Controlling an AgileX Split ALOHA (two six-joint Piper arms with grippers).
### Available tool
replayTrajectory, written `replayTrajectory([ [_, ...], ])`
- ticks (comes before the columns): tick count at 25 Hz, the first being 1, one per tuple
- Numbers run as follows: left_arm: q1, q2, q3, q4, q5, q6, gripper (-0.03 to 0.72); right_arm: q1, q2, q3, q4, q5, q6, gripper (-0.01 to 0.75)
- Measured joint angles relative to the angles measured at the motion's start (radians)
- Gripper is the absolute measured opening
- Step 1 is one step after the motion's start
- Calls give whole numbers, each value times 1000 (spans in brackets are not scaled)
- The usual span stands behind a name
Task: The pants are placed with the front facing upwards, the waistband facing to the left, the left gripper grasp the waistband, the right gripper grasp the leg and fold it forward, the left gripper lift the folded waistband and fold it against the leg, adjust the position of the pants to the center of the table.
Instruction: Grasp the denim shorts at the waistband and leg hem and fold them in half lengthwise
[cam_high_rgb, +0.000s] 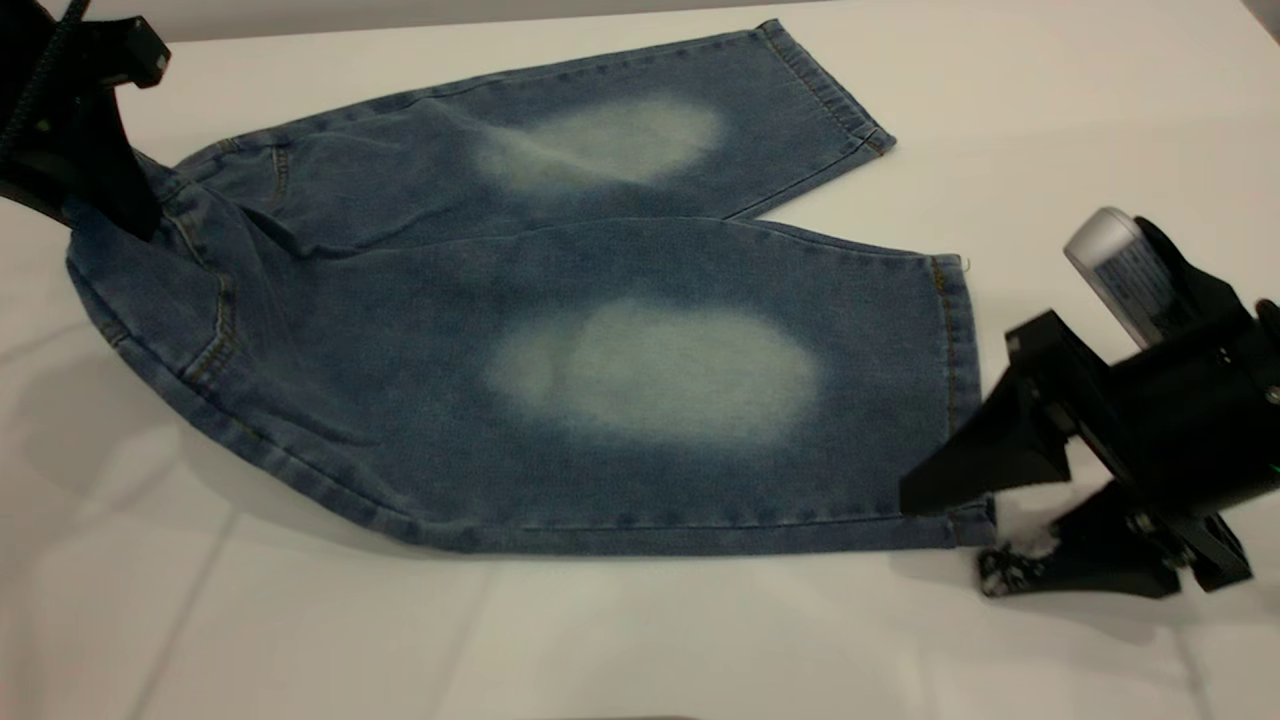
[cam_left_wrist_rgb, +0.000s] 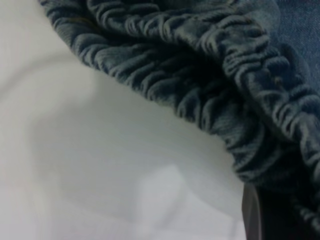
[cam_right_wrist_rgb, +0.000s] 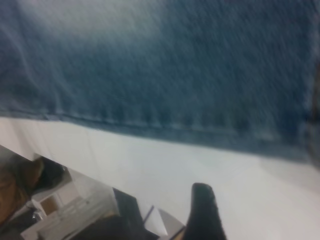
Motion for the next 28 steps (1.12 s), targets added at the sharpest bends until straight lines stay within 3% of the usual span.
replayTrajectory([
  [10, 0, 0, 0, 0, 0, 0, 99, 0, 87, -93, 17, 85, 12, 408],
  [13, 0, 0, 0, 0, -1, 0, 101, 0, 91, -111, 21, 71, 13, 318],
  [19, 0, 0, 0, 0, -2, 0, 100, 0, 98, -114, 28, 35, 15, 43],
  [28, 0, 0, 0, 0, -3, 1, 101, -64, 21, -114, -32, 120, 26, 25],
])
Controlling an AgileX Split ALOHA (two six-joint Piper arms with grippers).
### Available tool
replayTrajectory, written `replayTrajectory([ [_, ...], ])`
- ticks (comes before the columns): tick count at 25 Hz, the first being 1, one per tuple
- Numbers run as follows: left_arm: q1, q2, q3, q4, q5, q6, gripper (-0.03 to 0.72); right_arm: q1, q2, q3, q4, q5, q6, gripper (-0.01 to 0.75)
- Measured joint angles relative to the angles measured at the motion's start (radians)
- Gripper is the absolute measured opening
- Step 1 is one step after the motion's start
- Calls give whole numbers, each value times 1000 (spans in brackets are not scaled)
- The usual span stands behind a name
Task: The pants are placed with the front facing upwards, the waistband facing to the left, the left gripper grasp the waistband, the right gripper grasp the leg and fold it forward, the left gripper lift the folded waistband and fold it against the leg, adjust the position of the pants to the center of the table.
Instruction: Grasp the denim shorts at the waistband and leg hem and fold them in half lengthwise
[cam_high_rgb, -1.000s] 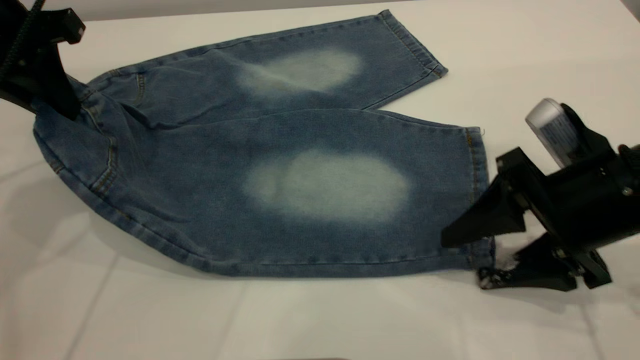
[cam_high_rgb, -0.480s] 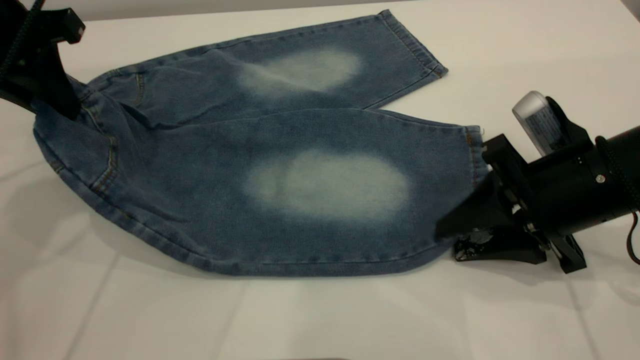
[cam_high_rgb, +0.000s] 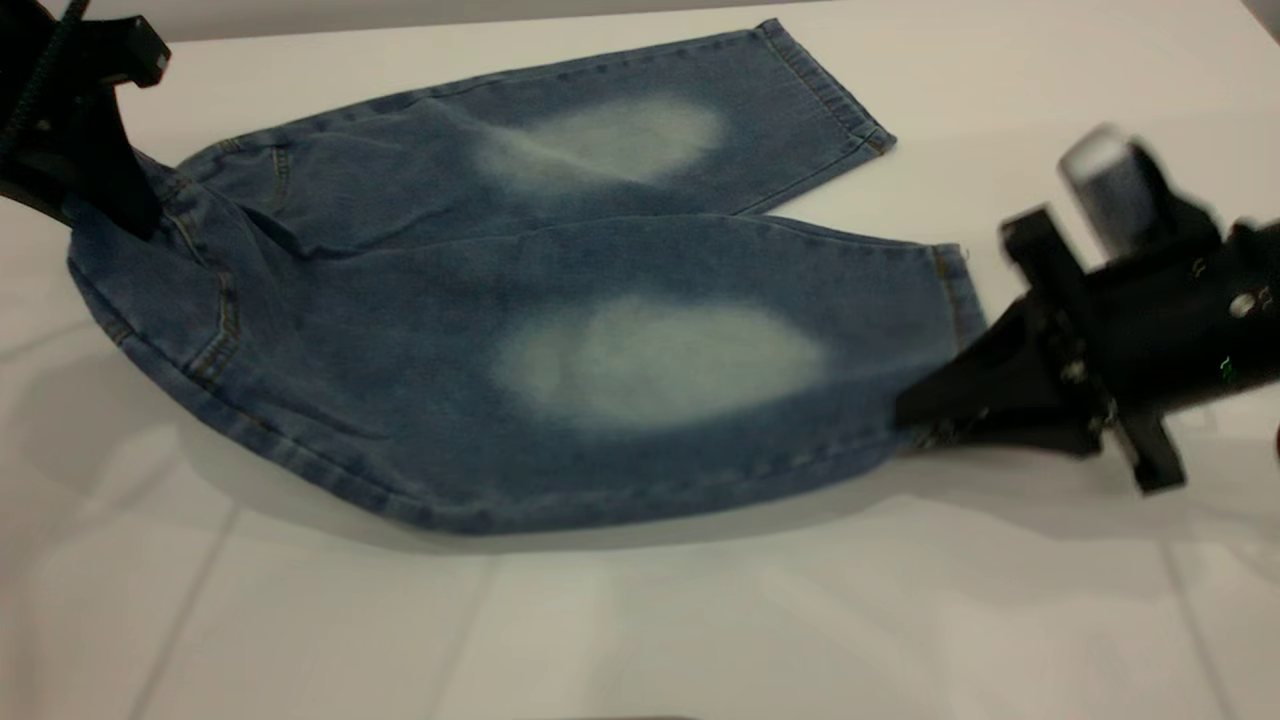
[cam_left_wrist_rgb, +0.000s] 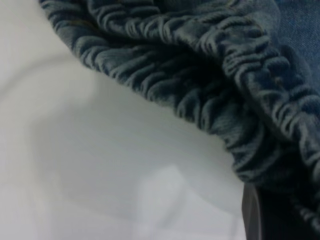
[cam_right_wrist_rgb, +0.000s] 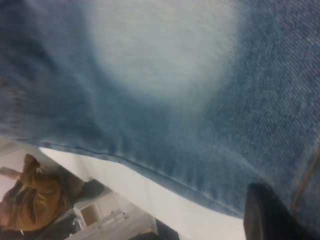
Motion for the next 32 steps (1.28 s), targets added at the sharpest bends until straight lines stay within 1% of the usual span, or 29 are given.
replayTrajectory([
  [3, 0, 0, 0, 0, 1, 1, 101, -23, -58, 0, -74, 2, 38, 25],
  [10, 0, 0, 13, -3, 63, 21, 101, -25, -202, 54, -258, 21, 154, 25],
  [15, -18, 0, 61, -13, 100, 21, 101, -25, -381, 41, -269, 28, 242, 25],
  [18, -51, 0, 65, -64, 110, 22, 101, -25, -425, -24, -260, 3, 303, 25],
  [22, -55, 0, 66, -211, 98, 24, 101, -25, -409, -142, -267, -40, 389, 25],
  [25, -55, 0, 68, -287, 52, 25, 101, -25, -377, -241, -278, -64, 435, 25],
  [32, -55, 0, 69, -509, -97, 25, 101, -25, -242, -463, -288, -93, 522, 25],
])
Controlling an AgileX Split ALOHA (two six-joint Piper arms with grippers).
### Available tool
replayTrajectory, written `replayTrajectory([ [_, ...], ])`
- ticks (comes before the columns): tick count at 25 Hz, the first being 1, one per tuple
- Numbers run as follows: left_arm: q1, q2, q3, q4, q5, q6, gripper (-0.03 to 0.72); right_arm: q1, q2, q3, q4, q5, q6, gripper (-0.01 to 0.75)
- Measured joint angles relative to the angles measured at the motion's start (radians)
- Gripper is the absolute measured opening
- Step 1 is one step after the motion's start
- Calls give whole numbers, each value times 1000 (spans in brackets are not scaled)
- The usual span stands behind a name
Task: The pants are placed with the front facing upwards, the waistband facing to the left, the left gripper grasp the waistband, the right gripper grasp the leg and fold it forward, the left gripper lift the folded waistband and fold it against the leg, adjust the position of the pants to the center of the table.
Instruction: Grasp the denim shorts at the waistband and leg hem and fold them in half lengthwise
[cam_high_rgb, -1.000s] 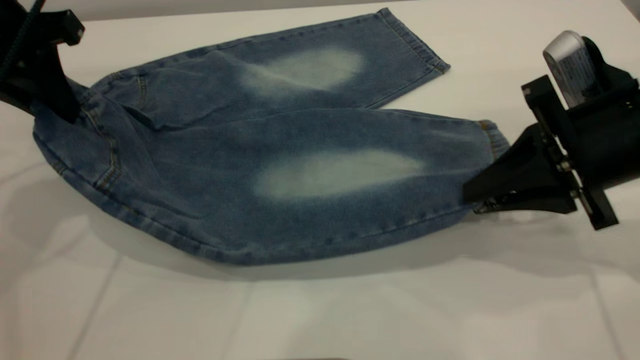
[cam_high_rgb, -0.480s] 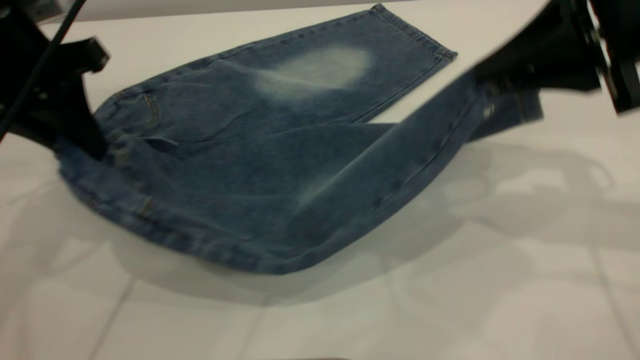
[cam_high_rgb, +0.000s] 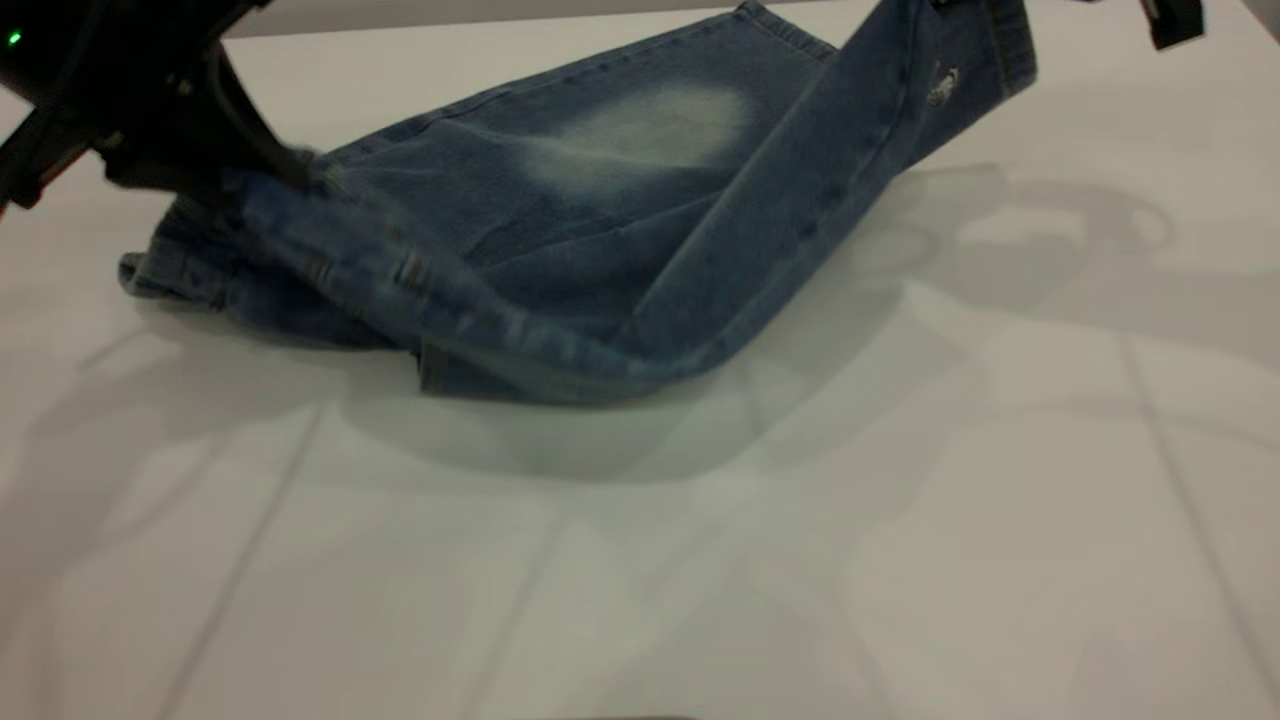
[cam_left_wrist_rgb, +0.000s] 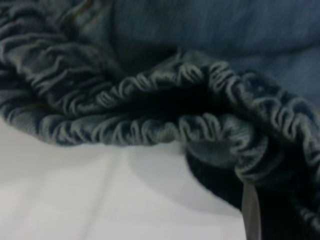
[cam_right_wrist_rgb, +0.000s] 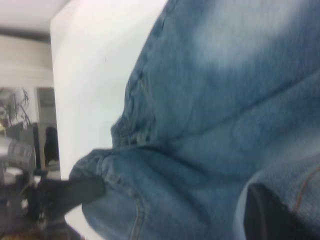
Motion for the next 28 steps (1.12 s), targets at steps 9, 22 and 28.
replayTrajectory([
  [9, 0, 0, 1, -277, -198, 0, 102, 1, 195, -301, 0, -14, 118, 25],
  [22, 0, 54, 1, -574, -410, -7, 104, 48, 461, -646, 2, -86, 270, 25],
  [28, 0, 91, 1, -669, -573, -7, 104, 62, 541, -701, 4, -145, 316, 25],
])
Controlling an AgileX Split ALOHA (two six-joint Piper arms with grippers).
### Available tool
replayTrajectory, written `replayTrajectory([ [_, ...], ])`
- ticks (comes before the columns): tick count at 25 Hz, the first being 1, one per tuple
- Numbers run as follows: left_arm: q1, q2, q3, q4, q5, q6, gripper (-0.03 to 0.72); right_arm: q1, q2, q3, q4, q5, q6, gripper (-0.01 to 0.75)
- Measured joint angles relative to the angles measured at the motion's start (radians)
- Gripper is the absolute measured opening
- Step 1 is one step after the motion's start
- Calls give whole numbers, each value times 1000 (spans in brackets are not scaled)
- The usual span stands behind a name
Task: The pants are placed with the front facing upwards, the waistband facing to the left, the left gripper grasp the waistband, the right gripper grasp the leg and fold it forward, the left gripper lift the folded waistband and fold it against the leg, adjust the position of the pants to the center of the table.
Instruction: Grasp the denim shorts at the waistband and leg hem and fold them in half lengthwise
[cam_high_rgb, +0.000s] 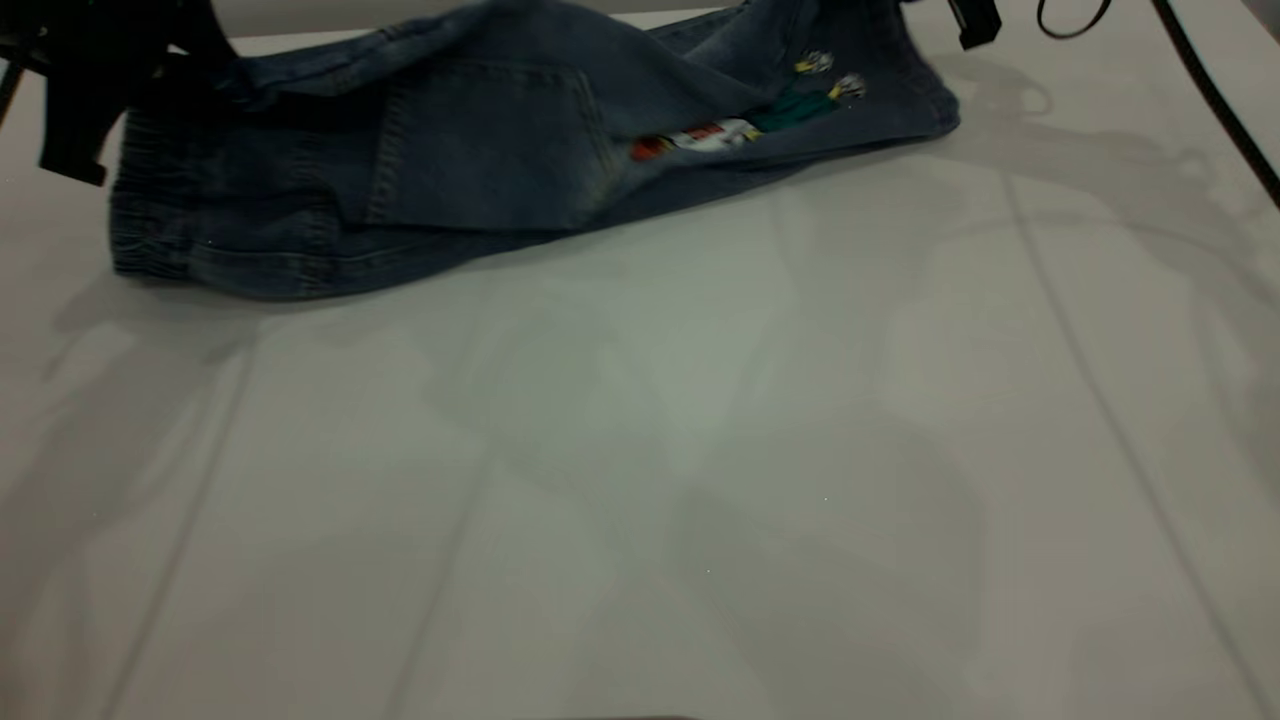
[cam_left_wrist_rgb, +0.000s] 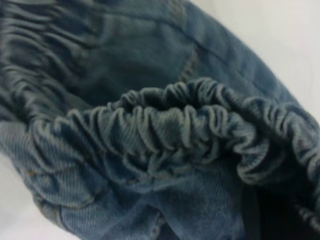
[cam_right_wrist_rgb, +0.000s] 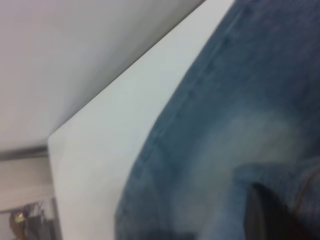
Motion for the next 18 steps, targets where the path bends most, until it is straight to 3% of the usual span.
replayTrajectory([
  [4, 0, 14, 0, -4, -79, 1, 104, 0, 27, -29, 3, -13, 7, 25],
  [18, 0, 66, 0, 34, -182, 3, 108, 29, 33, -66, 98, -83, -39, 31],
])
